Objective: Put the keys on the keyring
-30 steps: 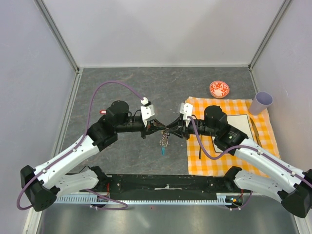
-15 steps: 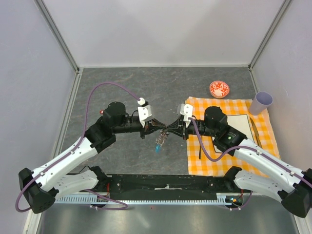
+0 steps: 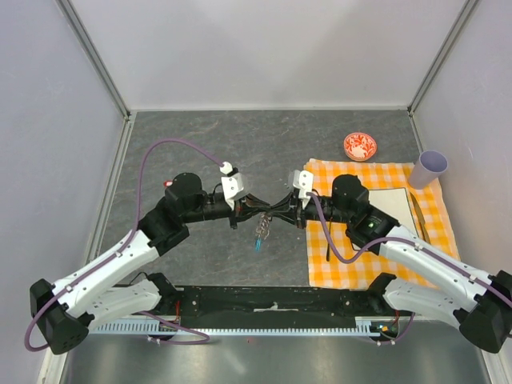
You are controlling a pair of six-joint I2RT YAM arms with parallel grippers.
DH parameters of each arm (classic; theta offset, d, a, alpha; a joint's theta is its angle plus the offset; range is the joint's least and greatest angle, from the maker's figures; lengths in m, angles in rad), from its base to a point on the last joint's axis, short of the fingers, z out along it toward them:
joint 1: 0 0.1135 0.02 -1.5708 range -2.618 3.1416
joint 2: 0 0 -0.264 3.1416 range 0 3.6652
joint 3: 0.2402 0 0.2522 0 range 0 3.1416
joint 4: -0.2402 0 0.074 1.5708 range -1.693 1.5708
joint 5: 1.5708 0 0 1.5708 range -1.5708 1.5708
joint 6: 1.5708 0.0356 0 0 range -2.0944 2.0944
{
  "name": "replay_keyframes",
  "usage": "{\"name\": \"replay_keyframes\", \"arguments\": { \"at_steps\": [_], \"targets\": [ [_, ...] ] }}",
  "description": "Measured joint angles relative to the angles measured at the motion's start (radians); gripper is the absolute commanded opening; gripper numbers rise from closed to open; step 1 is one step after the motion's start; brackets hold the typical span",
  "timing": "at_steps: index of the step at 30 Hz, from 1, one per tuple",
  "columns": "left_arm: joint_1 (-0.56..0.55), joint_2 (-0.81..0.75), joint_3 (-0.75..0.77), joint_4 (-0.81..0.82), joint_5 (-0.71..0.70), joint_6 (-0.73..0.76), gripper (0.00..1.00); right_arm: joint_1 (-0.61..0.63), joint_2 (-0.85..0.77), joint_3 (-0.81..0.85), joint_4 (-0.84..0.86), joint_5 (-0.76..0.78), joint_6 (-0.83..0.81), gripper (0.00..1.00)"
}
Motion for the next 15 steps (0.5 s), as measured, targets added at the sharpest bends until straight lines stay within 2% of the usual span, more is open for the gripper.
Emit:
{"name": "replay_keyframes", "arguments": {
  "at_steps": [3,4,6,7,10,15],
  "targets": [
    [0.000,-0.010,-0.023,0.018,-0.044,-0.004,0.02,0.000,0.012,0.000,-0.006,0.002,0.002,0.39],
    [-0.001,-0.016,-0.029,0.027,-0.073,-0.005,0.02,0.000,0.014,-0.001,-0.019,0.006,0.003,0.51],
    [-0.001,-0.029,-0.045,0.050,-0.147,-0.004,0.02,-0.001,0.016,-0.008,-0.047,0.020,0.005,0.60],
    [0.000,-0.036,-0.061,0.065,-0.205,-0.003,0.02,-0.001,0.015,-0.011,-0.058,0.031,0.008,0.67],
    [0.006,-0.038,-0.103,0.081,-0.355,-0.002,0.02,-0.002,0.007,-0.011,-0.094,0.097,0.018,0.78],
    [0.069,0.021,-0.151,0.080,-0.530,-0.003,0.02,-0.002,-0.029,-0.011,-0.157,0.260,0.039,0.87]
  ]
}}
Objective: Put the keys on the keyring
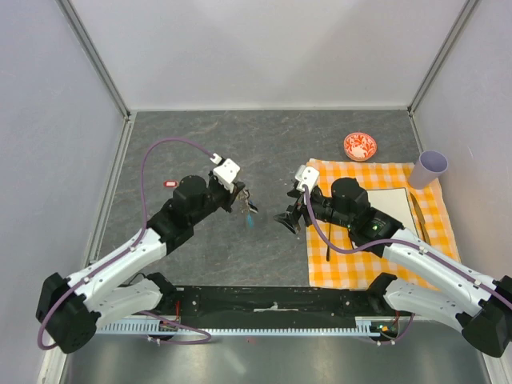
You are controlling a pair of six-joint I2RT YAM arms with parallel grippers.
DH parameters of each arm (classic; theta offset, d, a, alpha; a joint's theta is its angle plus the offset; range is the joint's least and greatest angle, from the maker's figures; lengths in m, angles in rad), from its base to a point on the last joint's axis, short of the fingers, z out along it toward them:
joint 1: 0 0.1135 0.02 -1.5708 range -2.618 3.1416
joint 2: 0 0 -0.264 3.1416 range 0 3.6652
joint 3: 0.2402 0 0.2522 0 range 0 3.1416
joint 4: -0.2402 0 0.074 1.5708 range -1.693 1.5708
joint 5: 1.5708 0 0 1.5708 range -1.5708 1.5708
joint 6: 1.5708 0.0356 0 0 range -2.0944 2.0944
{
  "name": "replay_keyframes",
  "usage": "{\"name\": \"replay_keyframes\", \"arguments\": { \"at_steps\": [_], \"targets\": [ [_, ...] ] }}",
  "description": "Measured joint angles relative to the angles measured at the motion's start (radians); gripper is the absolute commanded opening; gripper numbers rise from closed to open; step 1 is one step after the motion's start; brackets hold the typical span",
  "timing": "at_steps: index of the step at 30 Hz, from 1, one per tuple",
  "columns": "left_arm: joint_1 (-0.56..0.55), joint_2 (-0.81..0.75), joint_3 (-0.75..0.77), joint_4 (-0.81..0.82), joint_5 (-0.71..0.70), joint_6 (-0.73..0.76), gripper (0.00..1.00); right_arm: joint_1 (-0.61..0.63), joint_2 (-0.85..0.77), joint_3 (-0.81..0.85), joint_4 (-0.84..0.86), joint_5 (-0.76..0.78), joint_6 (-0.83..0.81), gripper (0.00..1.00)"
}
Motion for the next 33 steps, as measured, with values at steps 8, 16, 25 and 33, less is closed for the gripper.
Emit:
{"name": "replay_keyframes", "arguments": {
  "at_steps": [8,16,25,33],
  "targets": [
    [0.141,0.308,0.138,0.071,0.036,-0.028,0.02,-0.014,-0.005,0.000,-0.026,0.213,0.051,0.96],
    [0.142,0.325,0.113,0.266,0.091,-0.101,0.05,-0.031,-0.062,-0.017,-0.035,0.358,0.092,0.98],
    [0.141,0.286,-0.251,0.348,0.086,-0.257,0.05,-0.040,-0.076,-0.042,-0.053,0.398,0.144,0.98],
    [0.141,0.061,-0.364,0.239,0.079,-0.357,0.44,-0.060,-0.070,-0.048,-0.058,0.490,0.206,0.98]
  ]
}}
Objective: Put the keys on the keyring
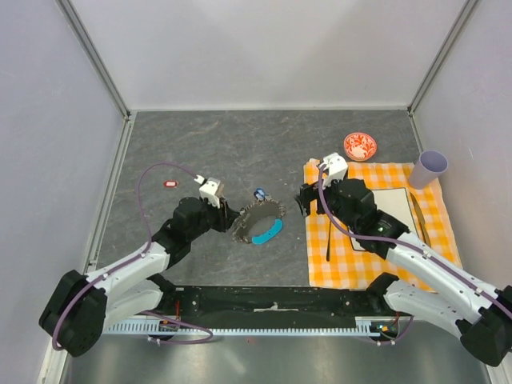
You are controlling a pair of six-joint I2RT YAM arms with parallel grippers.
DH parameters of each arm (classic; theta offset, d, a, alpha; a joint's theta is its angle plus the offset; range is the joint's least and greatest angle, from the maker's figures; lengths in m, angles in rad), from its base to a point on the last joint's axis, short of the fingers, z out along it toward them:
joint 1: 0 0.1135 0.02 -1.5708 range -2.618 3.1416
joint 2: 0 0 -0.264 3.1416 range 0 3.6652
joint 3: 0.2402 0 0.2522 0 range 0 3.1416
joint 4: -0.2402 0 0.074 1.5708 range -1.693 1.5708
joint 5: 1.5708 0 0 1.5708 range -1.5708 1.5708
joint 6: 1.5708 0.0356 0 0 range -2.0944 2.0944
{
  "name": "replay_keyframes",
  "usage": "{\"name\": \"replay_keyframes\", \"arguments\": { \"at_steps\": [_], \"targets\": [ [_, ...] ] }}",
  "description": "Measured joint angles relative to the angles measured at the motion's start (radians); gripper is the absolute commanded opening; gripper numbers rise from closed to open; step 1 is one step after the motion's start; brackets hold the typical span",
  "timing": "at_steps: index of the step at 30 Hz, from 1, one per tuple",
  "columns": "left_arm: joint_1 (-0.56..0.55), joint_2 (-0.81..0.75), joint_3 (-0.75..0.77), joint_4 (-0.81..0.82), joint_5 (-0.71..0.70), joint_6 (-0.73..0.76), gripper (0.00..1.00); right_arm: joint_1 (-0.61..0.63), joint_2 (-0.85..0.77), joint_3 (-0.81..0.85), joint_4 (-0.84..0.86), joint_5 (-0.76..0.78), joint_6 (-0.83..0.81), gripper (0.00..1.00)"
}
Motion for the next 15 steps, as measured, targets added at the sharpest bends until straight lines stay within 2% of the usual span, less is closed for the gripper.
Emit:
{"name": "replay_keyframes", "arguments": {
  "at_steps": [6,7,9,12,15],
  "targets": [
    [0.030,-0.007,0.137,-0.157,-0.085,-0.072,0.79,-0.086,0.103,0.002,-0.008,0.021,0.078,0.98],
    [0.043,-0.002,0.167,-0.191,-0.100,-0.085,0.90,-0.101,0.117,0.003,-0.014,0.026,0.090,0.98],
    [0.080,0.003,0.242,-0.279,-0.132,-0.123,1.00,-0.125,0.131,0.009,-0.030,0.041,0.108,0.98],
    [0.137,-0.027,0.327,-0.383,-0.177,-0.169,0.99,-0.189,0.126,0.045,-0.068,0.081,0.142,0.98],
    [0.193,-0.136,0.381,-0.481,-0.239,-0.180,0.99,-0.273,0.089,0.085,-0.096,0.113,0.171,0.98]
  ]
}}
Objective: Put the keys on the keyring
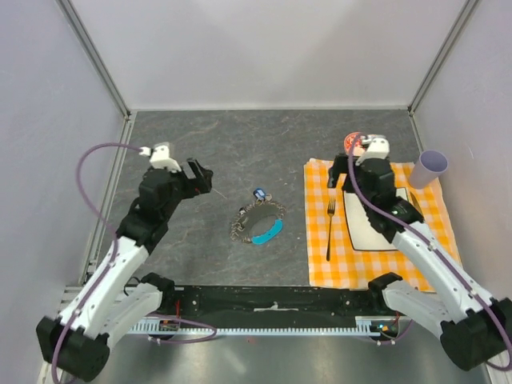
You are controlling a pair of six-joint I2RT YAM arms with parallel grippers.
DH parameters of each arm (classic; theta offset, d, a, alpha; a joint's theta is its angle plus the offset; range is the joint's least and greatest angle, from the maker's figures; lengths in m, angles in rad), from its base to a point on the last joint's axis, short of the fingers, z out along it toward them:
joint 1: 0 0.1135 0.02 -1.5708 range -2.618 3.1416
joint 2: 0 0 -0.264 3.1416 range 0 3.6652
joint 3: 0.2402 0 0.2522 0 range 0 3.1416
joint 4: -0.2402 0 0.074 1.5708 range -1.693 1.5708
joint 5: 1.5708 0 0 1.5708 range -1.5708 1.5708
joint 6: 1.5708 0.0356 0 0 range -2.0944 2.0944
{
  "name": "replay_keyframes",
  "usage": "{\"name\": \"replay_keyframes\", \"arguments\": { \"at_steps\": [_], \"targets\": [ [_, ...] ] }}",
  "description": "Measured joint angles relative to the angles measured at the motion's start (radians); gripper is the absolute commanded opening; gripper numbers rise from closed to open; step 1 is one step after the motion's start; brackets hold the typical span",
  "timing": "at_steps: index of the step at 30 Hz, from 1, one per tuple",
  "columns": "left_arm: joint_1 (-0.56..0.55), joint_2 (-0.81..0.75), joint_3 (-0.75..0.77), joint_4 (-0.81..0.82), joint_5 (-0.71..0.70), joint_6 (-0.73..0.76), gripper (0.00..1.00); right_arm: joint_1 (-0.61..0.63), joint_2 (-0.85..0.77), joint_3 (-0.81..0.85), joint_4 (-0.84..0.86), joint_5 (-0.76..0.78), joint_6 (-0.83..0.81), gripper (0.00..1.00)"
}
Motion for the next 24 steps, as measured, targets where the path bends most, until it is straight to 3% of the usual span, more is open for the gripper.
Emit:
{"name": "replay_keyframes", "arguments": {
  "at_steps": [4,14,20,24],
  "targets": [
    [0.021,-0.171,0.082,-0.058,-0.088,0.053,0.99,-0.082,-0.111,0.042,-0.046,0.081,0.010,0.98],
    [0.021,-0.650,0.142,-0.073,-0.201,0.271,0.99,-0.085,-0.478,0.099,-0.072,0.303,-0.099,0.98],
    [0.021,-0.850,0.105,-0.076,-0.243,0.332,0.99,-0.086,-0.625,0.095,-0.070,0.359,-0.151,0.98],
    [0.021,-0.879,0.089,-0.093,-0.264,0.349,0.99,-0.085,-0.655,0.095,-0.087,0.367,-0.163,0.98]
  ]
}}
